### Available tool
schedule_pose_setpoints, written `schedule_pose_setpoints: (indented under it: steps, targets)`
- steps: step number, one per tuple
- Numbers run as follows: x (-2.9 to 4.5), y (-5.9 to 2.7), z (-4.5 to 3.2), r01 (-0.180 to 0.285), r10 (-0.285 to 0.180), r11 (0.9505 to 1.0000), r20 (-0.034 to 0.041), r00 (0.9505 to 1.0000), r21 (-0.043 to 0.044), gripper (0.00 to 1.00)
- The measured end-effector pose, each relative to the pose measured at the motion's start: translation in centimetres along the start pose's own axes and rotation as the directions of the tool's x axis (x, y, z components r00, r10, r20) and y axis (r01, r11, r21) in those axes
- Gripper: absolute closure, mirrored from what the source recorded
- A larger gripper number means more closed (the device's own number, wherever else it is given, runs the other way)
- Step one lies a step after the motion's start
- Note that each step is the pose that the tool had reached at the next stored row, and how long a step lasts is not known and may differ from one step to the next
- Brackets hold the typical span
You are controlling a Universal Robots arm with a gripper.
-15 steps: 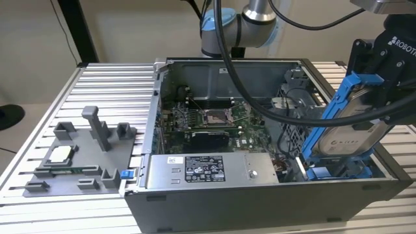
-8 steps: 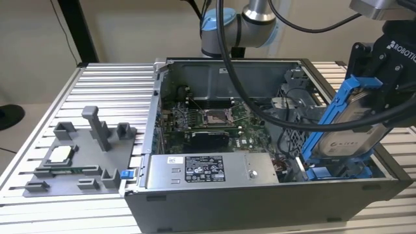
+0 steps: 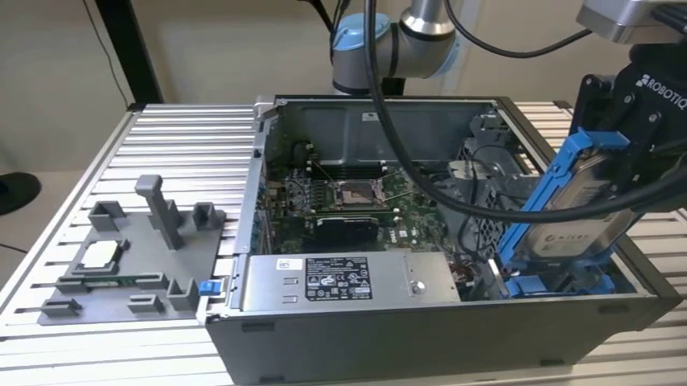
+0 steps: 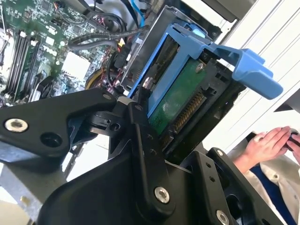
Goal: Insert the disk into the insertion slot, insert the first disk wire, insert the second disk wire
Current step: 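Insert the disk into the insertion slot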
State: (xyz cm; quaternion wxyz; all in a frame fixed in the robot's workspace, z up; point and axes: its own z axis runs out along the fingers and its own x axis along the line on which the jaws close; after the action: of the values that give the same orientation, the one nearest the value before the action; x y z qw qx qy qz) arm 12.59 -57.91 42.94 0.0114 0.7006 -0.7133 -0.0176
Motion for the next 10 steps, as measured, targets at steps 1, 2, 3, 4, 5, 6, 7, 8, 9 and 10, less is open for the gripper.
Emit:
schedule_pose_setpoints:
  steps: [1, 2, 3, 4, 5, 6, 7, 8, 9, 10]
  targets:
    - [-0.03, -0.08, 0.04, 0.000, 0.000, 1.0000, 0.0014, 1.0000, 0.0000, 1.00]
    - [-0.07, -0.17, 0.08, 0.000, 0.000, 1.0000, 0.0029, 1.0000, 0.0000, 1.00]
    - [-0.10, -0.27, 0.11, 0.000, 0.000, 1.0000, 0.0038, 1.0000, -0.0001, 1.00]
    - [-0.11, -0.42, 0.15, 0.000, 0.000, 1.0000, 0.0045, 1.0000, -0.0002, 1.00]
    - [-0.14, -0.59, 0.19, 0.000, 0.000, 1.0000, 0.0048, 1.0000, -0.0008, 1.00]
    - [-0.18, -0.71, 0.23, 0.000, 0.000, 1.0000, 0.0050, 1.0000, -0.0011, 1.00]
    - [-0.23, -0.77, 0.29, 0.000, 0.000, 1.0000, 0.0056, 1.0000, -0.0012, 1.00]
    - [-0.27, -0.78, 0.39, 0.000, 0.000, 1.0000, 0.0070, 1.0000, -0.0013, 1.00]
    - [-0.29, -0.78, 0.51, 0.000, 0.000, 1.0000, 0.0088, 1.0000, -0.0013, 1.00]
    - [-0.31, -0.79, 0.63, 0.000, 0.000, 1.0000, 0.0097, 1.0000, -0.0013, 1.00]
